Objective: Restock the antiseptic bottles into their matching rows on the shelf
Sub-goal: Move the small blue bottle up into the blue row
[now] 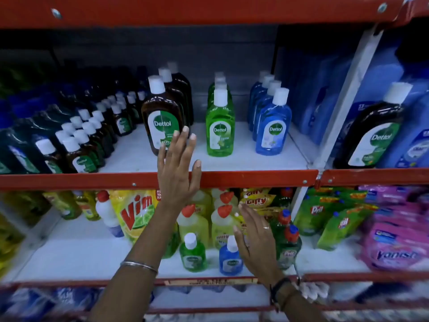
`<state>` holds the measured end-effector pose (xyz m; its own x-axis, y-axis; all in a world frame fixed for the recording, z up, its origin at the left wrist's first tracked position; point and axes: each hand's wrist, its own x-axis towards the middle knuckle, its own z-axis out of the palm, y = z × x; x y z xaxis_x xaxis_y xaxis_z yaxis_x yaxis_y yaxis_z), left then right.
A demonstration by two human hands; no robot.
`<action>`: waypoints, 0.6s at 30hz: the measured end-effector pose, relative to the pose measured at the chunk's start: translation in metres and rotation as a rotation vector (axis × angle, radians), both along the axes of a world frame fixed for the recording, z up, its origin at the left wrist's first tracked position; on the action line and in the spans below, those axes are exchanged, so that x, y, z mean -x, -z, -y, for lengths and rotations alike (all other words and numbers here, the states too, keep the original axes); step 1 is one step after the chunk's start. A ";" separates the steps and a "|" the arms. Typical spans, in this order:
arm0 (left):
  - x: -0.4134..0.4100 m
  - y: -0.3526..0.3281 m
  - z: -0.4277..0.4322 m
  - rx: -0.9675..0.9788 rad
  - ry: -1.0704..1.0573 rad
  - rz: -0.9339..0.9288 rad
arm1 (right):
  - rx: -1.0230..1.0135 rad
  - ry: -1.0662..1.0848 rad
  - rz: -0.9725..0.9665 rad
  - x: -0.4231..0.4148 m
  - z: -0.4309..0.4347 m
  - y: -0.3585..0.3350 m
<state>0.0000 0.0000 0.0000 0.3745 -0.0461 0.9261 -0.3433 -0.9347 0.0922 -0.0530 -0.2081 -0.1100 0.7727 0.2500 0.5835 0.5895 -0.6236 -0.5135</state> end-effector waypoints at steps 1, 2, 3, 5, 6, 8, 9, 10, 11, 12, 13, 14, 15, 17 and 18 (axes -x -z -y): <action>-0.003 0.002 -0.005 -0.004 -0.033 0.005 | -0.006 0.001 -0.052 0.002 0.001 0.009; -0.006 0.003 -0.009 0.010 -0.069 0.000 | 0.006 -0.011 -0.120 0.003 0.002 0.015; -0.009 0.008 -0.014 0.014 -0.095 -0.016 | 0.018 -0.019 -0.194 0.006 0.004 0.026; -0.015 0.015 -0.021 -0.010 -0.144 -0.049 | 0.011 -0.079 -0.360 0.009 0.007 0.046; -0.018 0.019 -0.023 -0.047 -0.183 -0.062 | -0.007 -0.097 -0.432 0.008 0.008 0.052; -0.024 0.024 -0.025 -0.092 -0.257 -0.059 | -0.047 -0.129 -0.533 0.004 0.010 0.061; -0.026 0.025 -0.026 -0.087 -0.281 -0.047 | -0.083 -0.139 -0.591 0.002 0.012 0.064; -0.028 0.025 -0.026 -0.078 -0.294 -0.039 | -0.112 -0.145 -0.640 -0.001 0.013 0.066; -0.029 0.025 -0.025 -0.072 -0.301 -0.025 | -0.132 -0.154 -0.674 -0.003 0.013 0.066; -0.030 0.026 -0.024 -0.072 -0.306 -0.006 | -0.147 -0.153 -0.692 -0.004 0.012 0.065; -0.030 0.026 -0.023 -0.074 -0.307 0.004 | -0.160 -0.163 -0.696 -0.006 0.012 0.063; -0.030 0.026 -0.023 -0.077 -0.304 0.008 | -0.178 -0.171 -0.703 -0.007 0.013 0.062; -0.030 0.026 -0.024 -0.080 -0.303 0.012 | -0.189 -0.173 -0.710 -0.009 0.014 0.062; -0.030 0.027 -0.024 -0.084 -0.303 0.015 | -0.227 -0.161 -0.708 -0.011 0.015 0.059; -0.029 0.026 -0.023 -0.084 -0.306 0.006 | -0.252 -0.146 -0.702 -0.012 0.016 0.056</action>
